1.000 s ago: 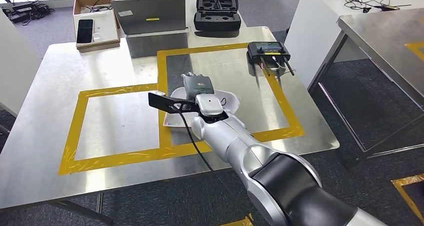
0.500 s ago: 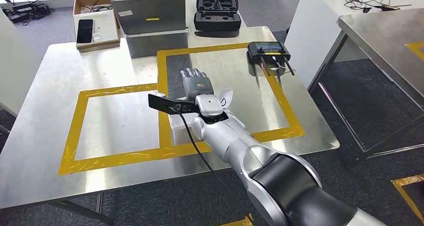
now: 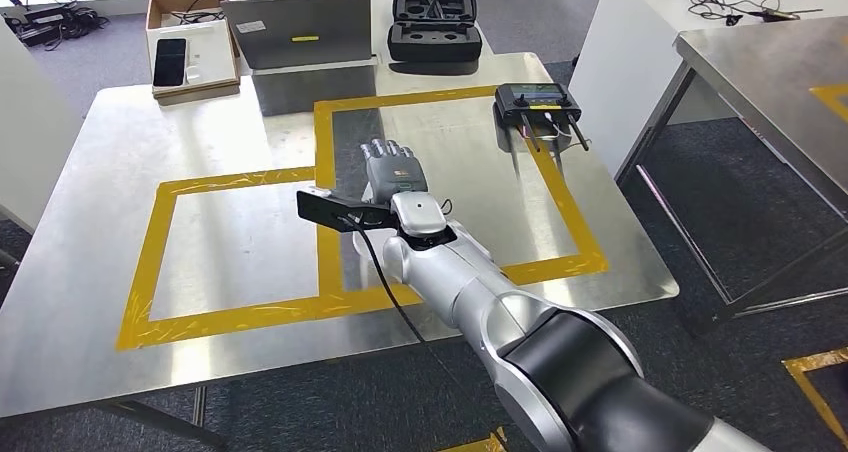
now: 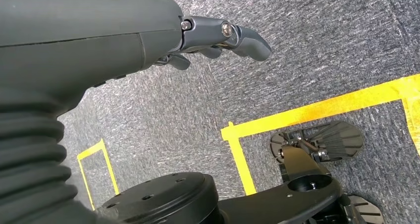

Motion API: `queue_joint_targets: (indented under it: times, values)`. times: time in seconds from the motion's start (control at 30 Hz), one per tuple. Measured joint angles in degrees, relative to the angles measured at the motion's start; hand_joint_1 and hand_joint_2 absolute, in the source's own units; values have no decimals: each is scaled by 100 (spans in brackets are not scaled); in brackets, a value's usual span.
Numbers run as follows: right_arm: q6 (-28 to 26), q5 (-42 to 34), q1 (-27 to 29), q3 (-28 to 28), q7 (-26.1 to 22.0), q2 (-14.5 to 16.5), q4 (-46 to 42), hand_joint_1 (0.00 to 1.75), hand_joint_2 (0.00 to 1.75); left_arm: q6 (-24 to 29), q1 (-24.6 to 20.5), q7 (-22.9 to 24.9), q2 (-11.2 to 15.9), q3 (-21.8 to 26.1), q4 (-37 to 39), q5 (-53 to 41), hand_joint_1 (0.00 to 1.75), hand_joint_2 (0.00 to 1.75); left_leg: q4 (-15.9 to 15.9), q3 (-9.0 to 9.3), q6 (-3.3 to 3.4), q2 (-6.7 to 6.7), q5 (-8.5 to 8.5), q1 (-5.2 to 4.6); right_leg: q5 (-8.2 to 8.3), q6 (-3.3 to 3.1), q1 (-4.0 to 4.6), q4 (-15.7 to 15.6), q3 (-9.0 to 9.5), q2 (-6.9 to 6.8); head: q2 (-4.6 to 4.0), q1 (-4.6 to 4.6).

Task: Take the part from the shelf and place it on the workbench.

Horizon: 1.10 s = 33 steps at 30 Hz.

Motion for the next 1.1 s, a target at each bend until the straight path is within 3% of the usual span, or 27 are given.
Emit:
queue_joint_targets:
  times: [0.43,1.1]
  values:
    - [-28,-35,45,0,-103,1,0,0,0,0,0,20,0,0,0,0,0,0,0,0,0,0,0,0,0,-1,0,0,0,0,-1,0]
    - [-606,-143,6,0,-676,1,-83,0,0,0,-8,78,15,0,0,-87,0,0,0,0,0,0,0,0,0,0,0,0,1,0,0,0]
